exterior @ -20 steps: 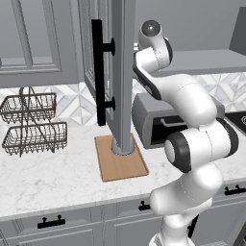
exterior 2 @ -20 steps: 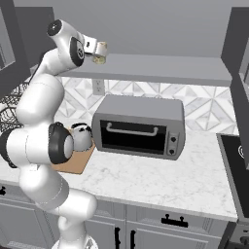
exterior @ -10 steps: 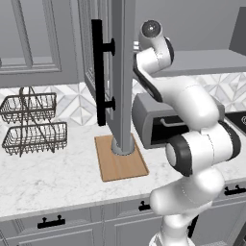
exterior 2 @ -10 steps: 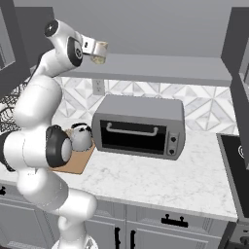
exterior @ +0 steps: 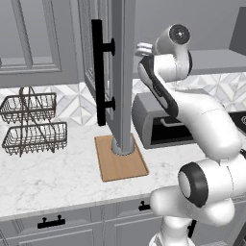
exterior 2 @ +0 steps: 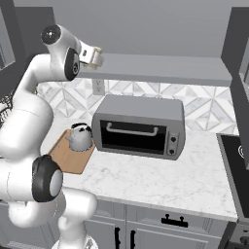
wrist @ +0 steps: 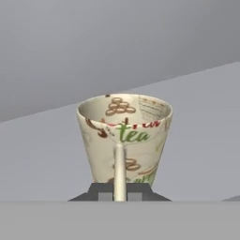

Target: Pick the kettle from the counter and place it on the tray. Then pick the mug from the cabinet and place it on the tray. Then close the cabinet doors.

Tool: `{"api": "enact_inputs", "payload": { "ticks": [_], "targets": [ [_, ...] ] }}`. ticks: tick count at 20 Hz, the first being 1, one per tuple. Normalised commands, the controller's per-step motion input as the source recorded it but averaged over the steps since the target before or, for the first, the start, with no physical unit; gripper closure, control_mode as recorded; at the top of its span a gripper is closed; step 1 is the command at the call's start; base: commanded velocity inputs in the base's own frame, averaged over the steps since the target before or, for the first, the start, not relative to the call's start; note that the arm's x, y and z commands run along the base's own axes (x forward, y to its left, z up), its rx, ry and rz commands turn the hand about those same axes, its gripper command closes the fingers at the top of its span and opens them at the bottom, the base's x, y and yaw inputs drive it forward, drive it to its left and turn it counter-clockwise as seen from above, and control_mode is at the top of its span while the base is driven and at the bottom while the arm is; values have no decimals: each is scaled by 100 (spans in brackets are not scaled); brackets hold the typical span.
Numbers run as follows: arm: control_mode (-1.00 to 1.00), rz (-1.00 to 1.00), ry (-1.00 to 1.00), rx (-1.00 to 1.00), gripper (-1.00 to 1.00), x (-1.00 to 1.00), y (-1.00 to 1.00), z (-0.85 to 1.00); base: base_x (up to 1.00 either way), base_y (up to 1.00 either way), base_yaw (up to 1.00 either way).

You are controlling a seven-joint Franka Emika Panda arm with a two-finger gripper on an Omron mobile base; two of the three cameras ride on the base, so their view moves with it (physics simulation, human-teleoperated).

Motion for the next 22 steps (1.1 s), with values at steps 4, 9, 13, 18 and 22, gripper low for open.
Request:
{"api": "enact_inputs", "payload": {
  "ticks": [4, 9, 13, 18, 22],
  "targets": [
    [-100, 28, 0, 16, 100, -88, -8, 0, 0, 0, 0],
    [-100, 46, 0, 9, 100, -95, -4, 0, 0, 0, 0],
    [-100, 62, 0, 4, 100, -93, 0, 0, 0, 0, 0],
    [-100, 63, 0, 0, 100, -94, 0, -18, 0, 0, 0],
    [-100, 43, -16, -5, 100, -77, 0, -63, 0, 0, 0]
  ]
}}
